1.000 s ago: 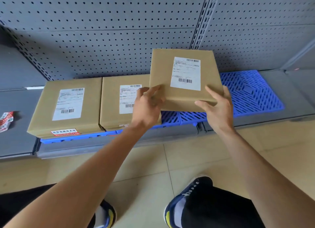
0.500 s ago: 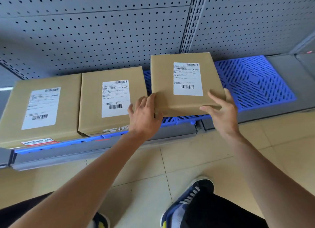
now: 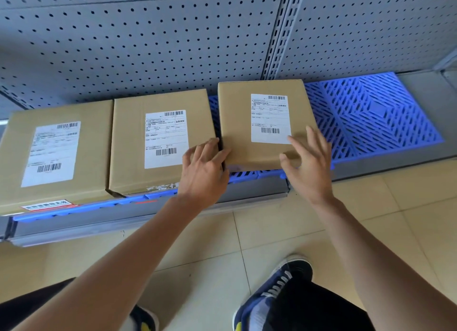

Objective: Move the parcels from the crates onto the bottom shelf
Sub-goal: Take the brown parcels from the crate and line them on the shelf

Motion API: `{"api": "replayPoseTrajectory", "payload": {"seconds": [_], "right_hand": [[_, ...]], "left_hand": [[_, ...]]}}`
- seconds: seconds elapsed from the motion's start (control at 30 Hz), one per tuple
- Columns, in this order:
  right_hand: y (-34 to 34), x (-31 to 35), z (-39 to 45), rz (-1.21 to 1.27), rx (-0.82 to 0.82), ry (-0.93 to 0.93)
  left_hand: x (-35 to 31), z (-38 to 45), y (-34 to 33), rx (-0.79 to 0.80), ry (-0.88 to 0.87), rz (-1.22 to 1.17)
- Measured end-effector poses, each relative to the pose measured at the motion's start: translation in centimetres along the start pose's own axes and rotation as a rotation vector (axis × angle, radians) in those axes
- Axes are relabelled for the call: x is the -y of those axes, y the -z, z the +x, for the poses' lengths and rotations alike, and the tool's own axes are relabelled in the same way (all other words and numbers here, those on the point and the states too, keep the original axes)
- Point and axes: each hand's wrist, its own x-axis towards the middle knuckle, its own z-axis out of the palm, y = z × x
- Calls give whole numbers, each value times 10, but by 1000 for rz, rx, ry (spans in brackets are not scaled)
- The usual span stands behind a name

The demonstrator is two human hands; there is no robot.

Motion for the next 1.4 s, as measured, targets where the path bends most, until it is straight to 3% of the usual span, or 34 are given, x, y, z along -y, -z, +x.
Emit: {"api": "replayPoseTrajectory", "payload": {"seconds": [0.2, 0.4, 0.6, 0.97, 1.17, 1.4], "right_hand": [[-26, 39, 3, -327, 210, 73], [-27, 33, 2, -416, 255, 110], [-22, 24, -1, -430, 267, 188], [-26, 43, 0, -441, 302, 127], [-17, 52, 0, -395, 333, 124], [-8, 86, -10, -243, 268, 188]], "left_hand": [[9, -4, 1, 84, 47, 128], [19, -6, -2, 91, 17, 182], [20, -7, -3, 92, 10, 185], [19, -6, -1, 136, 27, 197], [17, 0, 11, 216, 41, 158], [16, -9, 35, 191, 38, 35]]}}
